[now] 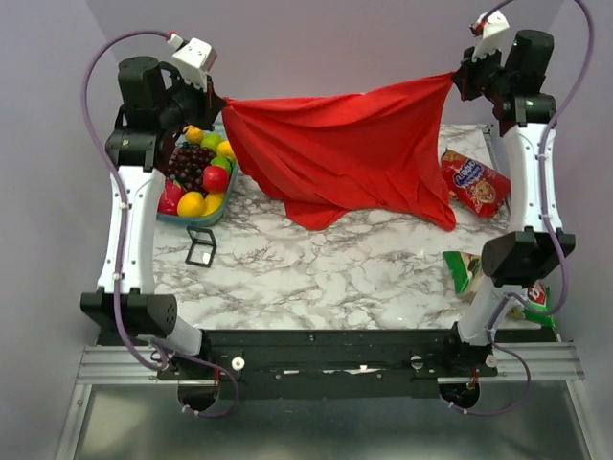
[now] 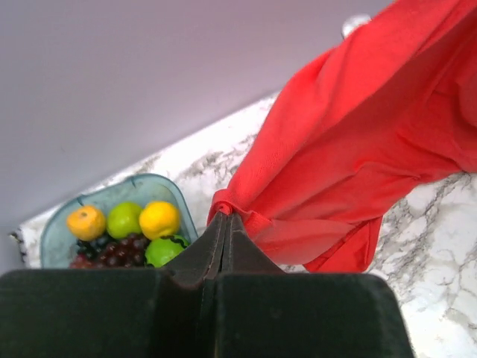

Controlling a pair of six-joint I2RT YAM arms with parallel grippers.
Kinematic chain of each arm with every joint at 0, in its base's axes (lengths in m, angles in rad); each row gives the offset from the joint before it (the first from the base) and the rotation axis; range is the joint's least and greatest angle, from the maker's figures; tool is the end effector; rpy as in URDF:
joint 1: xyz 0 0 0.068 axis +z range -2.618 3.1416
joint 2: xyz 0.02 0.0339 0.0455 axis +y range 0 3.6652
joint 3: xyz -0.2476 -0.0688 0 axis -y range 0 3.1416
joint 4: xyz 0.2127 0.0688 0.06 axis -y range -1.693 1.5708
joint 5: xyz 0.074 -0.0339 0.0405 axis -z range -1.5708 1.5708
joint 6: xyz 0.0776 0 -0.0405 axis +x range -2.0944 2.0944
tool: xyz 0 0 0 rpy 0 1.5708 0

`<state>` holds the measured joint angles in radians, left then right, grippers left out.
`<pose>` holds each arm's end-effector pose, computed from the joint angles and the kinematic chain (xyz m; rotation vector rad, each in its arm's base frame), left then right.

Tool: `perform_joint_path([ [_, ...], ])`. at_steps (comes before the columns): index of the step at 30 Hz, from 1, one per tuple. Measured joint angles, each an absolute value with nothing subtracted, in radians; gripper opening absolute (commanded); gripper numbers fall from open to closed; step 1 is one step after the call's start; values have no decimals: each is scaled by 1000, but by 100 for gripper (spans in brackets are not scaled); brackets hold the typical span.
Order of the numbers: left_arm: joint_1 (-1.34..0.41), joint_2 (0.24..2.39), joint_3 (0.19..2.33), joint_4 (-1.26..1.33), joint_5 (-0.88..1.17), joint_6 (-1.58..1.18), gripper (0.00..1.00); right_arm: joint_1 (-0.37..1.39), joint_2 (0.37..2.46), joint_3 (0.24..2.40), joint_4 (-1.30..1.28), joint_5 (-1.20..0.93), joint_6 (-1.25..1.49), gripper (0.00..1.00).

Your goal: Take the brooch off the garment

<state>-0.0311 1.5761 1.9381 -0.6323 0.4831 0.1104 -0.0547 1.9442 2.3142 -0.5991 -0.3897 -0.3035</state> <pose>0.3352 -0.0465 0.4544 0.4625 1.7671 -0.3878 0.4299 0.0060 0.4438 -0.4924 1.7141 0.0931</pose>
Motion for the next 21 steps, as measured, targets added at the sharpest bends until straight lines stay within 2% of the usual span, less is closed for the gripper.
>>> perform_joint_path([
  [3, -32, 1453, 1855, -603, 484, 149, 0, -83, 1771, 2110, -584, -390, -329, 0],
  [10, -30, 1145, 1496, -689, 466, 316, 0, -113, 1195, 1411, -596, -410, -521, 0],
  [13, -30, 1081, 1299, -767, 445, 401, 0, -109, 1085, 1169, -634, -414, -616, 0],
  [15, -30, 1083, 1200, -820, 425, 453, 3, -108, 1097, 1016, -672, -397, -691, 0],
  [18, -30, 1186, 1134, -907, 391, 526, 13, -109, 1196, 899, -765, -366, -772, 9],
  [19, -30, 1214, 1135, -927, 385, 545, 17, -109, 1213, 888, -794, -359, -793, 19],
  [21, -30, 1266, 1161, -979, 381, 584, 25, -109, 1222, 898, -838, -360, -835, 30],
])
